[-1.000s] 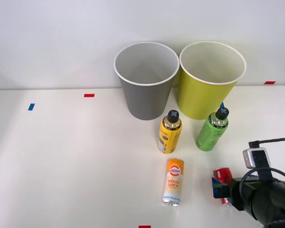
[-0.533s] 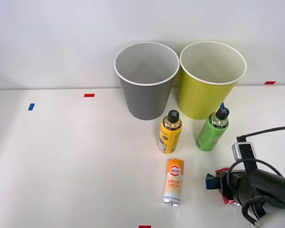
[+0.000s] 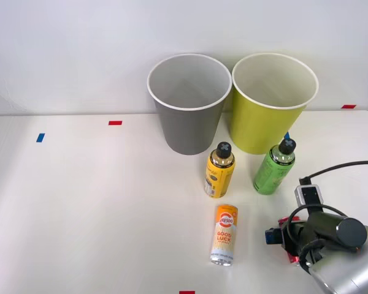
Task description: Put cans in the gray bin, plastic bottles in the light green bin
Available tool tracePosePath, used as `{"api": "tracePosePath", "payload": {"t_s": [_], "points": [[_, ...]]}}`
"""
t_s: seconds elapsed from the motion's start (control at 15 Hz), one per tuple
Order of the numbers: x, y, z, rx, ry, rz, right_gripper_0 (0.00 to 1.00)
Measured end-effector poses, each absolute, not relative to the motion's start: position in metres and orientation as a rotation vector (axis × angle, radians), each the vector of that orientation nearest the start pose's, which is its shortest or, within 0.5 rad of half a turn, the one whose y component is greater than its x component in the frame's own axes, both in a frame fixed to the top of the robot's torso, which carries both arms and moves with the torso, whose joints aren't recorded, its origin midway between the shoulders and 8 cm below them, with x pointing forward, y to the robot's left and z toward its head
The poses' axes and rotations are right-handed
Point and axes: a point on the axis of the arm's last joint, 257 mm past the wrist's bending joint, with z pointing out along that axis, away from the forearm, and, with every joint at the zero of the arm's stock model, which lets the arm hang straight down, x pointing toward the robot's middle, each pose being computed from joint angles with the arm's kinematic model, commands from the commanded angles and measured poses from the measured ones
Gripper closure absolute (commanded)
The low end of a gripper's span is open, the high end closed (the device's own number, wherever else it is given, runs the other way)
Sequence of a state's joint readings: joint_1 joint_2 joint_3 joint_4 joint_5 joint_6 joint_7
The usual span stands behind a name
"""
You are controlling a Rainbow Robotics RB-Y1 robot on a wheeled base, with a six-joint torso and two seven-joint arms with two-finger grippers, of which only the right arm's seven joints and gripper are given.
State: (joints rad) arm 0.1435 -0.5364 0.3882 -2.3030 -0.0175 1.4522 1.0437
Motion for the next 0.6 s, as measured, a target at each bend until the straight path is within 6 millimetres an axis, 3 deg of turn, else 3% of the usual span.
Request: {"api": "tracePosePath", "payload": {"t_s": [0.6], "points": [[0.3485, -0.2473, -0.3233, -0.066, 2.539, -0.191, 0.0]]}}
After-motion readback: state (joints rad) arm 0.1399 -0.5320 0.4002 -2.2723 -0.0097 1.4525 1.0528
